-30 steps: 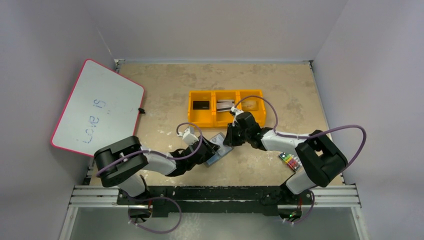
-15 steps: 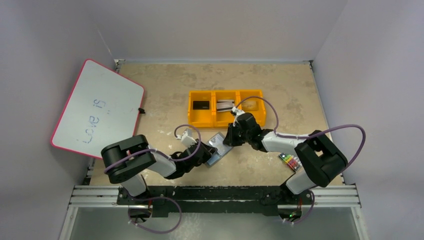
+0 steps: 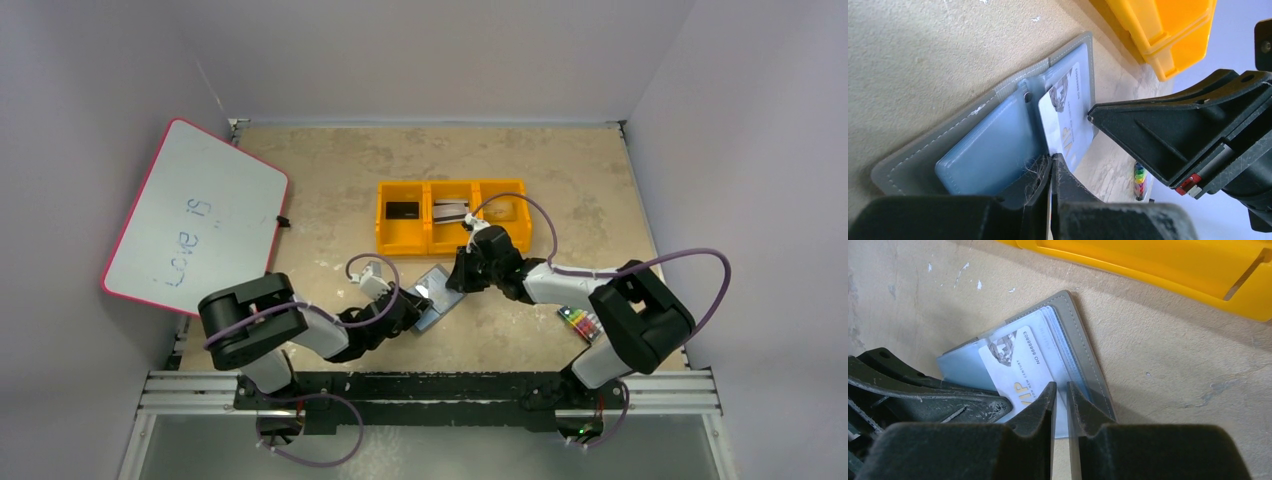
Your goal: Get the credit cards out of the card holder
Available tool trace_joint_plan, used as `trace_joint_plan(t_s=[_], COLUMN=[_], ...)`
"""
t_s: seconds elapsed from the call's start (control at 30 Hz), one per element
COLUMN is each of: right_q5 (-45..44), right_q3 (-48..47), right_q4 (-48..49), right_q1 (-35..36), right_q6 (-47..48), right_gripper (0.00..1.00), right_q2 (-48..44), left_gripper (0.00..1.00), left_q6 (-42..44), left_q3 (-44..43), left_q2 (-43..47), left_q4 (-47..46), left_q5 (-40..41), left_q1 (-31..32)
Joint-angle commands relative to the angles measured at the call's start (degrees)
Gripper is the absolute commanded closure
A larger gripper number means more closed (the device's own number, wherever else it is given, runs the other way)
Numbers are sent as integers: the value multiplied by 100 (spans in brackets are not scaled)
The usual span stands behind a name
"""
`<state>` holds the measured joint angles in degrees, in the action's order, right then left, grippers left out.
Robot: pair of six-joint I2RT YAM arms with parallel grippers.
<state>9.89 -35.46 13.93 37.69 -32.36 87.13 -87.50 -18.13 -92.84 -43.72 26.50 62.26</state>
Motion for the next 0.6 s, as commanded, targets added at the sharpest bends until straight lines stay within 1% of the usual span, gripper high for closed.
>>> trace_joint_plan(t_s=[0.0,0.3,0.57], right_q5=[-268,-189,4], right_q3=[-3,-57,-116], right_q4=[-464,-457,-451], right_q1=[-6,-2,-6], right_q6=[-1,-16,28], right_gripper=[84,84,82], right_q2=[216,204,7], left_gripper=[100,100,100], left_q6=[-38,-41,43], left_q3=[203,459,501], left_q2=[212,759,975], left_q4=[3,294,217], left_q5=[165,303,221], left_q1=[82,107,210])
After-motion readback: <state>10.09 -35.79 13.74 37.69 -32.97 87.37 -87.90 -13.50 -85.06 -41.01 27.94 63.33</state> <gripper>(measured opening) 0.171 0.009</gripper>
